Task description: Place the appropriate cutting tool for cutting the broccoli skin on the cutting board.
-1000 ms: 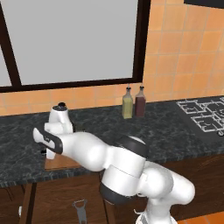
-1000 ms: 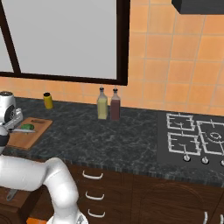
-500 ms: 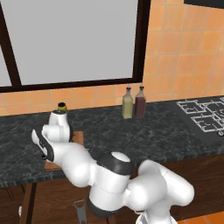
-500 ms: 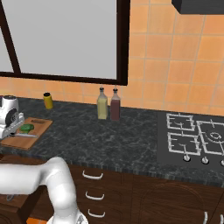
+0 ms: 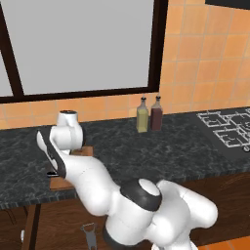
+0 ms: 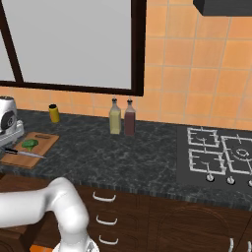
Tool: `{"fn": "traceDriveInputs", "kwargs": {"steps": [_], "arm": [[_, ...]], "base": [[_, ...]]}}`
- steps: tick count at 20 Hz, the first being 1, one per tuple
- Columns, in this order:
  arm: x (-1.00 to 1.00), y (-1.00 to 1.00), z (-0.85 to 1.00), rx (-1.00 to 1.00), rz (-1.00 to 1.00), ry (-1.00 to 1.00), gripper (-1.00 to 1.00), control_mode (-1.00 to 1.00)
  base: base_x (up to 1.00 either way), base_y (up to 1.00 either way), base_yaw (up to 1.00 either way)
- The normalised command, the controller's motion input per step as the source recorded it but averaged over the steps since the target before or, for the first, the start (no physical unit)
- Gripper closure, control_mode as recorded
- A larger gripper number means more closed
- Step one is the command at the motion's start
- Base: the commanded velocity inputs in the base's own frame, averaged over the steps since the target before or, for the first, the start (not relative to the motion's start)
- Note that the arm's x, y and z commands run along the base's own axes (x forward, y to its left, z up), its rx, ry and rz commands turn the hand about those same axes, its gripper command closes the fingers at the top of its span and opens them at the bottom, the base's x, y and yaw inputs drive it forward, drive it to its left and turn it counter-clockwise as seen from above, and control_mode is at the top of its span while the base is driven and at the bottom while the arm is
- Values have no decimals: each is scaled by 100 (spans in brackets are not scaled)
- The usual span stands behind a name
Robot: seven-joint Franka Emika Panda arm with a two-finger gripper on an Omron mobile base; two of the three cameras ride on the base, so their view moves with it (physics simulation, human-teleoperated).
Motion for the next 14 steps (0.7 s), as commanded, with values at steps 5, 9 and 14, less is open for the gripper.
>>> {"fn": "traceDriveInputs", "kwargs": {"steps": [5, 9, 14], "arm": [[-47, -67, 99, 0, -1, -7, -100, -100], [-1, -99, 72, 4, 0, -1, -100, -100], [2, -100, 35, 14, 0, 0, -100, -100]], "base": [[0, 0, 0], [0, 0, 0], [0, 0, 0]]}}
